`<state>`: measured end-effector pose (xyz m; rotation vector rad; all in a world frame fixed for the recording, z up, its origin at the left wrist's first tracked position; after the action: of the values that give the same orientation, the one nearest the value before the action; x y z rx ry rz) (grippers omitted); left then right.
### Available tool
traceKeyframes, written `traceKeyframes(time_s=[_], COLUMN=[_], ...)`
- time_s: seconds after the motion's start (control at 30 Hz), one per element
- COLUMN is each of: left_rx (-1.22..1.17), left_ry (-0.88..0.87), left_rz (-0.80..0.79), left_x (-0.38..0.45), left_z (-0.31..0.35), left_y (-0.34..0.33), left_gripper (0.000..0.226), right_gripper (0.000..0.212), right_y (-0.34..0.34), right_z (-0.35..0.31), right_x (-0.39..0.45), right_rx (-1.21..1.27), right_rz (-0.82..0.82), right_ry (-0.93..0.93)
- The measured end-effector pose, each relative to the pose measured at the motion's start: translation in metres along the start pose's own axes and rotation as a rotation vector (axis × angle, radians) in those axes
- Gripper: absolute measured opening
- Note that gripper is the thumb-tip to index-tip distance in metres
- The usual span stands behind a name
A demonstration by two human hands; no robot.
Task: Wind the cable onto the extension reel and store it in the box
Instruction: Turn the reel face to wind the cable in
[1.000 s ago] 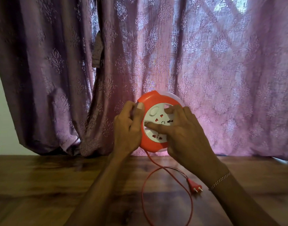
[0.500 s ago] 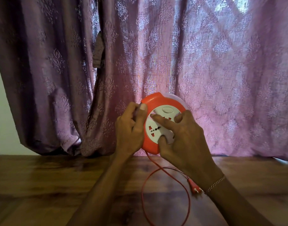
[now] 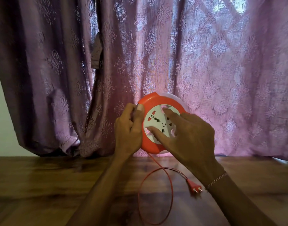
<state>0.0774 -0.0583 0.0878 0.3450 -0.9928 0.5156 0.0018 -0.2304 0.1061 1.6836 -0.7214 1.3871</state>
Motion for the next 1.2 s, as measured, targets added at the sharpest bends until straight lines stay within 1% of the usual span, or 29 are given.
traceKeyframes(time_s=[0.07, 0.1, 0.13, 0.17, 0.23, 0.27, 0.33, 0.4, 0.53, 0.57, 0.63, 0.77, 0.87, 1.07, 1.13, 1.2], left_rx=[-0.009, -0.009, -0.010, -0.011, -0.016, -0.018, -0.024, -0.022, -0.014, -0.009, -0.004, -0.013, -0.008, -0.006, -0.021, -0.020], left_ry=[0.017, 0.020, 0.021, 0.024, 0.036, 0.040, 0.035, 0.018, 0.005, 0.005, 0.000, 0.003, 0.000, -0.006, 0.005, 0.005], left_rz=[-0.013, -0.014, -0.011, -0.008, -0.007, -0.009, -0.020, -0.028, -0.038, -0.038, -0.033, -0.025, -0.030, -0.005, -0.004, -0.005], left_x=[0.001, 0.001, 0.001, 0.001, 0.002, 0.002, 0.003, 0.003, 0.002, 0.002, 0.003, 0.002, 0.001, 0.001, 0.001, 0.001], left_z=[-0.003, -0.004, -0.004, -0.005, -0.006, -0.007, -0.008, -0.005, -0.002, -0.002, -0.002, 0.000, 0.001, 0.002, 0.002, 0.002], left_y=[-0.001, -0.001, -0.001, -0.001, -0.001, 0.000, 0.000, 0.000, -0.002, -0.002, -0.001, -0.001, -0.002, -0.001, -0.002, -0.003], left_gripper=[0.044, 0.044, 0.044, 0.043, 0.042, 0.042, 0.042, 0.043, 0.042, 0.042, 0.044, 0.045, 0.042, 0.041, 0.041, 0.040], right_gripper=[0.046, 0.035, 0.023, 0.018, 0.033, 0.043, 0.060, 0.065, 0.048, 0.047, 0.051, 0.063, 0.061, 0.058, 0.062, 0.064], right_y=[0.007, 0.007, 0.003, -0.003, -0.015, -0.018, -0.023, -0.028, -0.025, -0.024, -0.024, -0.018, -0.016, -0.014, -0.010, -0.008], right_z=[-0.004, -0.006, -0.008, -0.009, -0.010, -0.009, -0.010, -0.013, -0.015, -0.016, -0.015, -0.011, -0.008, -0.004, 0.001, 0.002], right_x=[0.003, 0.005, 0.007, 0.007, 0.003, 0.002, 0.001, 0.000, 0.000, -0.001, -0.001, 0.000, -0.002, -0.005, -0.004, -0.002], right_rx=[0.044, 0.085, 0.125, 0.161, 0.191, 0.175, 0.106, 0.034, -0.075, -0.091, -0.085, 0.021, 0.051, 0.087, 0.099, 0.101], right_rz=[0.025, -0.011, -0.088, -0.195, -0.387, -0.434, -0.477, -0.497, -0.425, -0.405, -0.377, -0.308, -0.269, -0.135, -0.082, -0.064], right_ry=[0.104, 0.161, 0.217, 0.257, 0.267, 0.254, 0.247, 0.254, 0.290, 0.291, 0.257, 0.125, 0.042, -0.034, -0.087, -0.094])
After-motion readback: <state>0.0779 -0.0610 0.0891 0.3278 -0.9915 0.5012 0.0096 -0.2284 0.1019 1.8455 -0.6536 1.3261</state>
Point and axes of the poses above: each hand's wrist, its own x-axis towards the middle knuckle, its own y-axis out of the back of the hand, z = x × y, the point moved 9 cm from there along x, towards the middle knuckle, and after that the axes turned 12 degrees about x, right-handed, at the moved point
